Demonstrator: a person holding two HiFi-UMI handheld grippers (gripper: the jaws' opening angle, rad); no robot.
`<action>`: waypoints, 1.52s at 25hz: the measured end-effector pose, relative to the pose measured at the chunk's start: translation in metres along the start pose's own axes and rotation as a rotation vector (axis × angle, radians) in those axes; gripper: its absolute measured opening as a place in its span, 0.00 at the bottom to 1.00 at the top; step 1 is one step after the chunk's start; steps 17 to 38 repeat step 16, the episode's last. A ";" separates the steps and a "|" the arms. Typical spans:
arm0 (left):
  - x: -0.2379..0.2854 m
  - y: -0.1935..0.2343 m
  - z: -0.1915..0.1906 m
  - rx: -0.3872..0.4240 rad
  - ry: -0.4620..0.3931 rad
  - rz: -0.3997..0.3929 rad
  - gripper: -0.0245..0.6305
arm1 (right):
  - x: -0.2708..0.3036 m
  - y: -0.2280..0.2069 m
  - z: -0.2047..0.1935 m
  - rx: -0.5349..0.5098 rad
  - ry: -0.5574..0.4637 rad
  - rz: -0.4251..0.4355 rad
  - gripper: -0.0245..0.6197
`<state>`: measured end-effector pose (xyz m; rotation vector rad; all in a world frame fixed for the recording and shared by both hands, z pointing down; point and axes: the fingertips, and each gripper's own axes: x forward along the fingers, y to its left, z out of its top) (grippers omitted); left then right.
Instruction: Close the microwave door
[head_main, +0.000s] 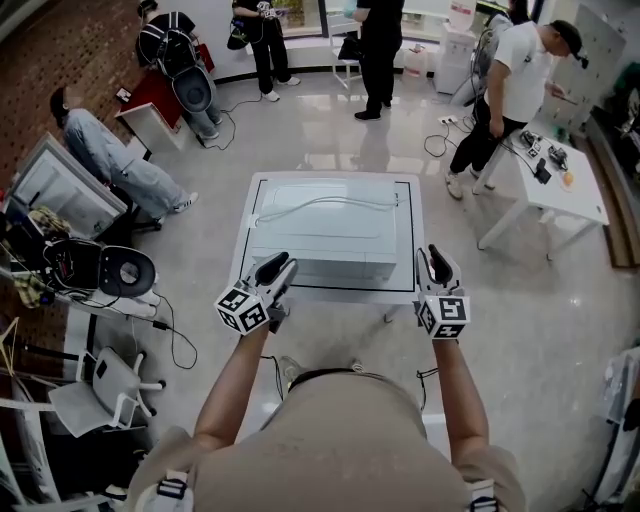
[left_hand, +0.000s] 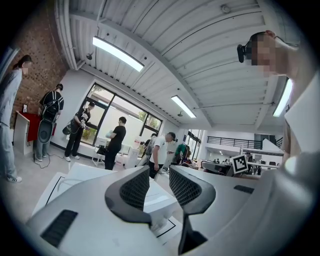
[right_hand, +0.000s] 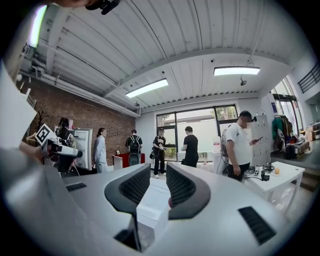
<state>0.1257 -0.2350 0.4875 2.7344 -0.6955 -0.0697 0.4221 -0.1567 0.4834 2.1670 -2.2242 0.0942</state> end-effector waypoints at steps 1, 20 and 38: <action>0.000 0.000 0.000 -0.001 0.001 -0.001 0.21 | -0.001 0.001 0.000 -0.004 0.000 0.004 0.20; 0.013 -0.021 -0.008 -0.029 -0.004 -0.038 0.21 | -0.007 0.013 0.000 -0.009 0.002 0.085 0.20; 0.013 -0.021 -0.008 -0.029 -0.004 -0.038 0.21 | -0.007 0.013 0.000 -0.009 0.002 0.085 0.20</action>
